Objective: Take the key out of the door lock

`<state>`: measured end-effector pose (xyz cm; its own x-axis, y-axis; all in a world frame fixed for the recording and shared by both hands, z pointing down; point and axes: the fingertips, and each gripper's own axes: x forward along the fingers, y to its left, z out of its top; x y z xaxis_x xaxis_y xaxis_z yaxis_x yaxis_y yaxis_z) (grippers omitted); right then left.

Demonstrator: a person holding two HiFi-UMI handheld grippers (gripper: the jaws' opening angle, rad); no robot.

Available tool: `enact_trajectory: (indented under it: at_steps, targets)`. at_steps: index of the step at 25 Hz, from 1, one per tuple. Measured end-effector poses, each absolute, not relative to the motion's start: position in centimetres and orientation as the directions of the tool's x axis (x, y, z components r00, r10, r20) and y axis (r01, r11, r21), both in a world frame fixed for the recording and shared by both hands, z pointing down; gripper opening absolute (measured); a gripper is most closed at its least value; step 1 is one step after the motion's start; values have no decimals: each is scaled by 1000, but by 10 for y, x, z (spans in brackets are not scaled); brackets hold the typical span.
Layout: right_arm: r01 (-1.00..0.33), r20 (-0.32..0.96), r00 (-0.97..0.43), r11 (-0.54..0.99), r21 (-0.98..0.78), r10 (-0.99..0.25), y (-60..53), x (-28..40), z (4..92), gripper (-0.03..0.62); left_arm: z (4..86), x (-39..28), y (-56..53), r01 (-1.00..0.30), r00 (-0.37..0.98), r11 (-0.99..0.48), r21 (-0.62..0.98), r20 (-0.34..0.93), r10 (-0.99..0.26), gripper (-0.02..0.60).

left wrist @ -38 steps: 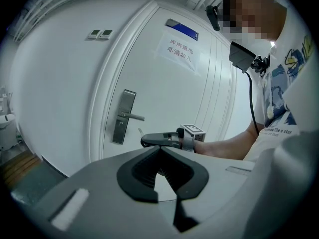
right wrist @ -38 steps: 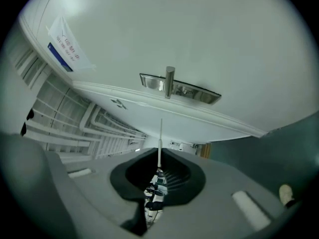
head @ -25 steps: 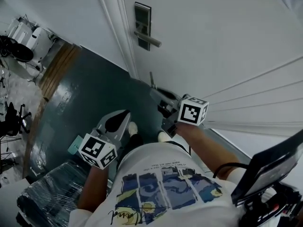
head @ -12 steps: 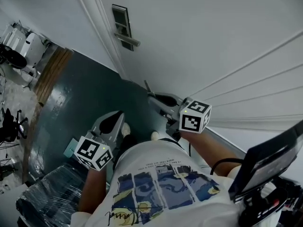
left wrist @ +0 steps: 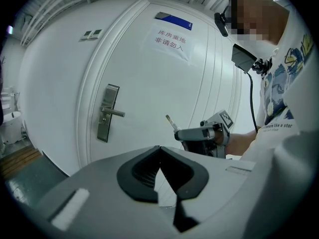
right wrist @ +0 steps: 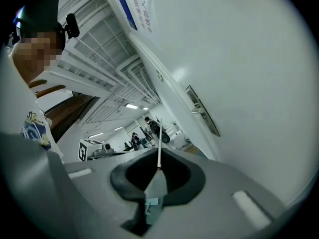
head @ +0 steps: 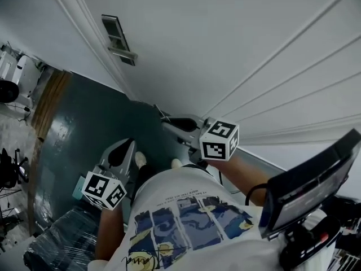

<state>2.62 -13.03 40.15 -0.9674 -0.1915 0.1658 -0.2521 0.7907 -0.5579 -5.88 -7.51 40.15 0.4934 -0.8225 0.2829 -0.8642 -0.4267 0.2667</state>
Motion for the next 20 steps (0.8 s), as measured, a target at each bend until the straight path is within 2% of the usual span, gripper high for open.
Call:
enact_trajectory:
  at_steps: [20]
  targets:
    - [-248, 184, -967, 824, -509, -178, -115, 25, 400, 25, 403, -57, -66, -861, 499, -433, 266, 280, -820, 5]
